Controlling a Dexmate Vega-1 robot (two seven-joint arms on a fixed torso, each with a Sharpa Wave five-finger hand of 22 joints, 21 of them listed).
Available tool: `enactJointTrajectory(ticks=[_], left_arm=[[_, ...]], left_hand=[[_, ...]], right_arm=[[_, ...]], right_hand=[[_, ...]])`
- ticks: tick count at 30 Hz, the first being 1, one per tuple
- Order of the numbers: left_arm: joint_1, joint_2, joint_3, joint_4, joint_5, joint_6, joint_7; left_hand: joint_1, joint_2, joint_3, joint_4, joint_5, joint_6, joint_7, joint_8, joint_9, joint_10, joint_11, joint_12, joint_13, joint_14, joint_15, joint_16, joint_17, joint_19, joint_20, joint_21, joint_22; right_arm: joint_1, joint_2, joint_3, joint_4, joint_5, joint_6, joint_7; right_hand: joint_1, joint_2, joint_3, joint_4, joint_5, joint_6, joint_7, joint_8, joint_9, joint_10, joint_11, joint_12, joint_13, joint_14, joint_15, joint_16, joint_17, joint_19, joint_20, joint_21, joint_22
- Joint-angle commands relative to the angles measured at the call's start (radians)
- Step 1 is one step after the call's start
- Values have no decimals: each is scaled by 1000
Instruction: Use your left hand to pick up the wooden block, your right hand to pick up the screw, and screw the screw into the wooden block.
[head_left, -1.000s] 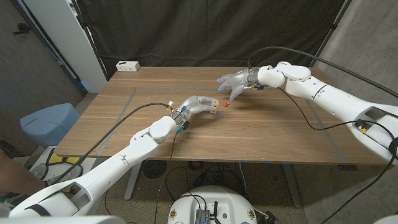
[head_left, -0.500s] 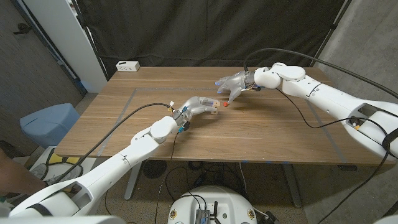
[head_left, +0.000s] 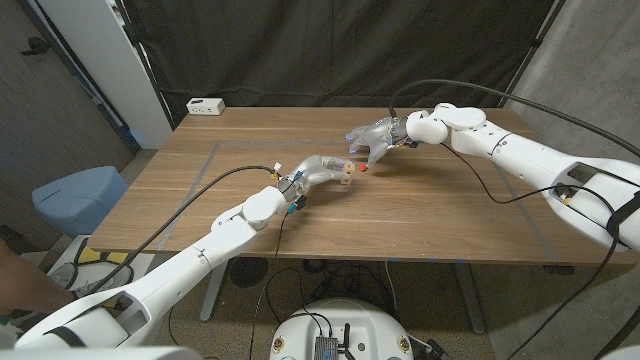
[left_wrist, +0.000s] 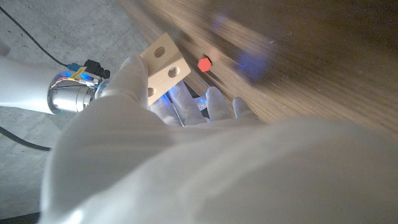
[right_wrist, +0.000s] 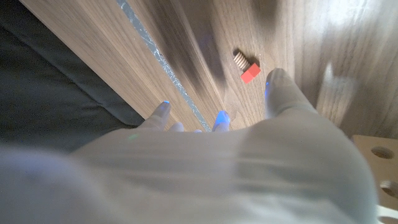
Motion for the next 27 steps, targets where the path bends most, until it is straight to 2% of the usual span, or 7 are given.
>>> enactJointTrajectory(ticks=[1,15,27], left_arm=[[-9,-6,5,12,3,5,-5],[-24,-14,12,33,4,7,-12],[-41,-25,18,64,0,-4,-25]], left_hand=[[1,14,-3,2,8,12,0,6,2,9,1,0,5,5,-80,-2,3,0,0,1,4],[1,16,-4,2,9,15,0,5,2,11,1,-2,6,6,-80,-2,3,0,1,1,5],[1,18,-5,2,9,16,0,4,2,12,1,-4,6,6,-78,-2,3,0,0,2,5]], right_arm=[[17,27,-30,57,15,-7,3],[37,50,-61,128,18,12,-38],[34,44,-73,121,21,-8,-35]], right_hand=[[-7,-7,2,4,-2,17,1,13,5,3,4,7,5,-3,-3,8,1,6,1,5,4],[-9,-6,3,6,-3,36,2,25,9,15,3,11,5,3,-6,11,2,11,-3,6,4],[-7,-4,5,5,-4,69,4,43,15,20,6,12,6,7,-7,13,3,16,-4,7,4]])
